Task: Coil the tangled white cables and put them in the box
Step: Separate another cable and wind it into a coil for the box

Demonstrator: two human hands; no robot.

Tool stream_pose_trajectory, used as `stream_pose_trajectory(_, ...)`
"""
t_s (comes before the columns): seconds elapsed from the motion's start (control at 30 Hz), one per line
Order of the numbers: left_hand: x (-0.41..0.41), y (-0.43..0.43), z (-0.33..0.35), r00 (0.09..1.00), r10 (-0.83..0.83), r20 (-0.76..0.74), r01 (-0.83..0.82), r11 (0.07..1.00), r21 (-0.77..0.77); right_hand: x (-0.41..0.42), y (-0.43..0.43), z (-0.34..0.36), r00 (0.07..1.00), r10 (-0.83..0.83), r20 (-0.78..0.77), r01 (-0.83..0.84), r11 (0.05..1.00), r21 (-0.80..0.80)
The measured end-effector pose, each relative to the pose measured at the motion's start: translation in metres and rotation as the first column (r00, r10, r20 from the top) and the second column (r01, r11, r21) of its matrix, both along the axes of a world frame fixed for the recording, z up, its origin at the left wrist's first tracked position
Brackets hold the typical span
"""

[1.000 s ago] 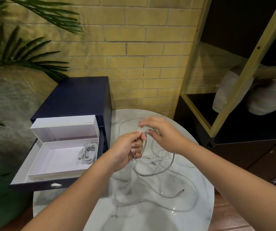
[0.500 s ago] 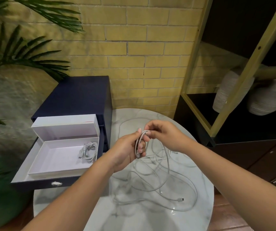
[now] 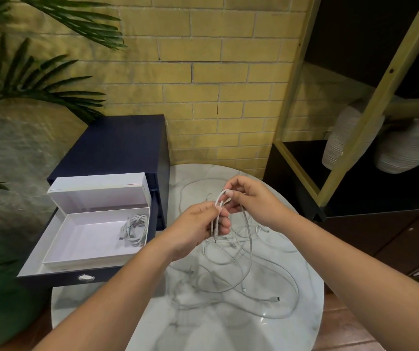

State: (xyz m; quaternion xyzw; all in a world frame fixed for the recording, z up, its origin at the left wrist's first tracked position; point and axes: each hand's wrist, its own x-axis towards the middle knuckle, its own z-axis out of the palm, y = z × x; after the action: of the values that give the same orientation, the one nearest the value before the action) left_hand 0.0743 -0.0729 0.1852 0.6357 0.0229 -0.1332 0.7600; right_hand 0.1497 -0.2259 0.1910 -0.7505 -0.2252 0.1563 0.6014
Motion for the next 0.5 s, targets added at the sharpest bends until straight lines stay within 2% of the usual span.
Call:
stream_pose_trajectory(0.23, 0.0024, 0.002, -0.0015, 0.998, -0.013, 0.065, 0.003, 0.988, 0.153, -0.0029, -0.0017, -0.0048, 0.995, -0.035, 0.09, 0.029, 0.997, 0.068)
stream_pose_trajectory(0.5, 0.0038, 0.0006, 0.0014, 0.996, 0.018, 0.083, -0.029, 0.99, 0.135, 0.0016, -0.0024, -0.0039, 0.99, -0.098, 0.102, 0.094, 0.995, 0.045)
